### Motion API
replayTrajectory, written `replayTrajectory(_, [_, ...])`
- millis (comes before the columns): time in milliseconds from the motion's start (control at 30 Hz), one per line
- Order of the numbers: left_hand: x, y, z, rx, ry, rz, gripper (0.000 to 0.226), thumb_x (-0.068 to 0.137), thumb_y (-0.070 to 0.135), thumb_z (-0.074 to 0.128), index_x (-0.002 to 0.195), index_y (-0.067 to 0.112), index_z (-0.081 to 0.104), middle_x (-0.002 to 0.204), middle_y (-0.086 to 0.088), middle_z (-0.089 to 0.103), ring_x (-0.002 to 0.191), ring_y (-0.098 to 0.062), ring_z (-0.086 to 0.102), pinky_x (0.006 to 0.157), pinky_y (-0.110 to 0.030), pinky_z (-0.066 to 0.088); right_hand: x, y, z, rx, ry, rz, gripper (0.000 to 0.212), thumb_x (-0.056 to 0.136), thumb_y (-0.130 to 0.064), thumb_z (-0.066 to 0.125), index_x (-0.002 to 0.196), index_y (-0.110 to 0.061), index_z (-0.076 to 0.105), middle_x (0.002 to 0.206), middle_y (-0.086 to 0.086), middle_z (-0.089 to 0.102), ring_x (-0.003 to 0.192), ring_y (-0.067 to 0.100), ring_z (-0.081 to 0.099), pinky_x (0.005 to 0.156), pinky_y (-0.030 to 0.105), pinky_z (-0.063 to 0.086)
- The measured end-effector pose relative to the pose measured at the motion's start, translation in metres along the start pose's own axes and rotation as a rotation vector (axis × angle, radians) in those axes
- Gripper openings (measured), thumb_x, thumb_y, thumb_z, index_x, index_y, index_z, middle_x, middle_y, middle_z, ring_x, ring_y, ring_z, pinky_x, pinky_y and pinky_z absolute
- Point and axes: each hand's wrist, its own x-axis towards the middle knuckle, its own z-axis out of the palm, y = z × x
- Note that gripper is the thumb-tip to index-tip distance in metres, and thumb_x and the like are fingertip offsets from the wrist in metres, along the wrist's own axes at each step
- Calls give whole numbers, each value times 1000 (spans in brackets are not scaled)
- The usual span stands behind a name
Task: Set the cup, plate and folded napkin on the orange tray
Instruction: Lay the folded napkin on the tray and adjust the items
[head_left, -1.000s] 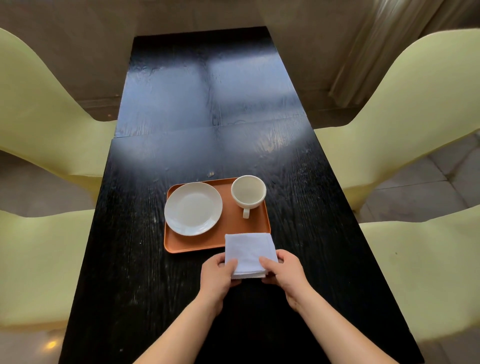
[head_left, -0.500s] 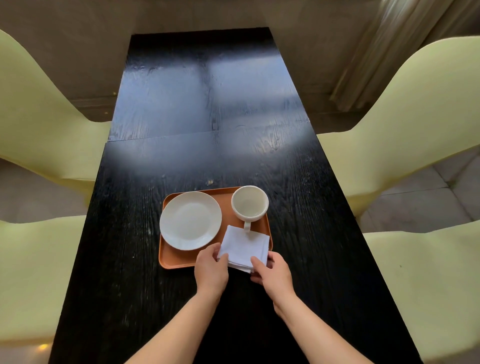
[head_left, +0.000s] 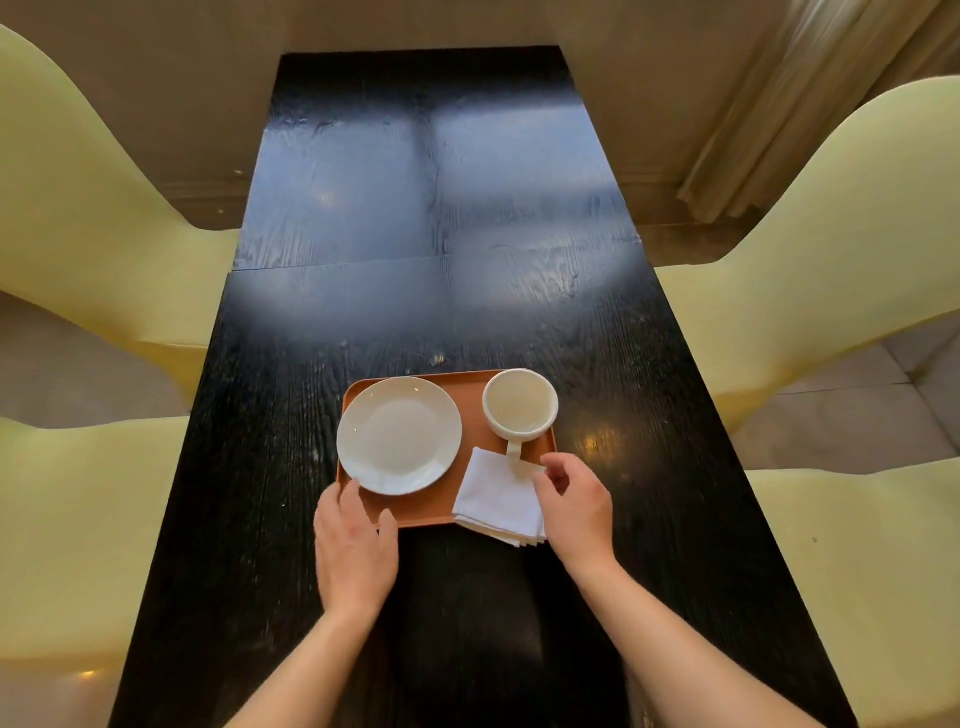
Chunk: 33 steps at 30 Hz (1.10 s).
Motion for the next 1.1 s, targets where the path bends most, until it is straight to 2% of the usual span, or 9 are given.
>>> replayTrajectory(67, [9, 3, -1, -53, -24, -47, 60, 94, 24, 60, 146, 11, 33, 153, -14, 35, 139, -32, 37, 110, -52, 42, 14, -13, 9, -8, -46, 59, 4, 97, -28, 69, 100, -29, 68, 94, -13, 62, 90, 9, 66, 80, 24, 53])
replayTrajectory(133, [15, 4, 2, -75, -51, -56, 67, 95, 23, 60, 151, 12, 25, 156, -13, 32, 142, -31, 35, 112, -53, 40, 26, -23, 18, -29, -66, 86, 23, 96, -31, 70, 78, -35, 57, 84, -12, 61, 80, 11, 67, 73, 24, 53])
replayTrajectory(167, [17, 4, 3, -78, -56, -60, 70, 94, 22, 60, 152, 13, 22, 157, -12, 30, 143, -31, 33, 113, -53, 39, 32, -25, 21, -36, -70, 114, 25, 96, -31, 71, 74, -33, 57, 81, -10, 63, 77, 12, 67, 72, 25, 54])
replayTrajectory(300, [20, 5, 9, -64, -69, -61, 79, 93, 21, 63, 154, 12, 13, 161, -13, 23, 149, -30, 24, 118, -50, 32, 45, -30, 30, -8, -60, 251, 19, 92, -32, 75, 79, -20, 70, 77, -2, 71, 71, 16, 72, 79, 33, 62])
replayTrajectory(467, [15, 4, 13, -23, -79, -68, 89, 94, 29, 62, 156, 12, 2, 166, -13, 8, 153, -28, 8, 123, -47, 22, 45, -29, 35, 30, -31, 333, 22, 88, -33, 80, 74, -19, 70, 71, -3, 71, 60, 12, 71, 60, 23, 53])
replayTrajectory(700, [17, 0, 17, -3, -80, -43, 93, 92, 37, 63, 156, 12, 0, 166, -12, 6, 154, -28, 4, 124, -46, 19, 50, -27, 39, 49, 18, 321, 25, 92, -28, 76, 69, -18, 72, 69, 1, 72, 66, 14, 69, 59, 22, 46])
replayTrajectory(867, [17, -7, 22, 35, -81, -9, 98, 91, 46, 62, 156, 14, -3, 167, -11, 3, 154, -27, 1, 124, -46, 17, 60, -27, 38, 26, 51, 283, 27, 92, -29, 75, 68, -20, 69, 70, -1, 70, 67, 13, 68, 59, 23, 47])
replayTrajectory(1100, [14, -15, 22, 125, -86, 52, 109, 86, 58, 62, 155, 11, -8, 167, -12, -1, 154, -27, -2, 124, -44, 17, 73, -28, 37, 10, 84, 229, 31, 93, -31, 74, 65, -26, 63, 71, -4, 69, 72, 15, 70, 73, 34, 60])
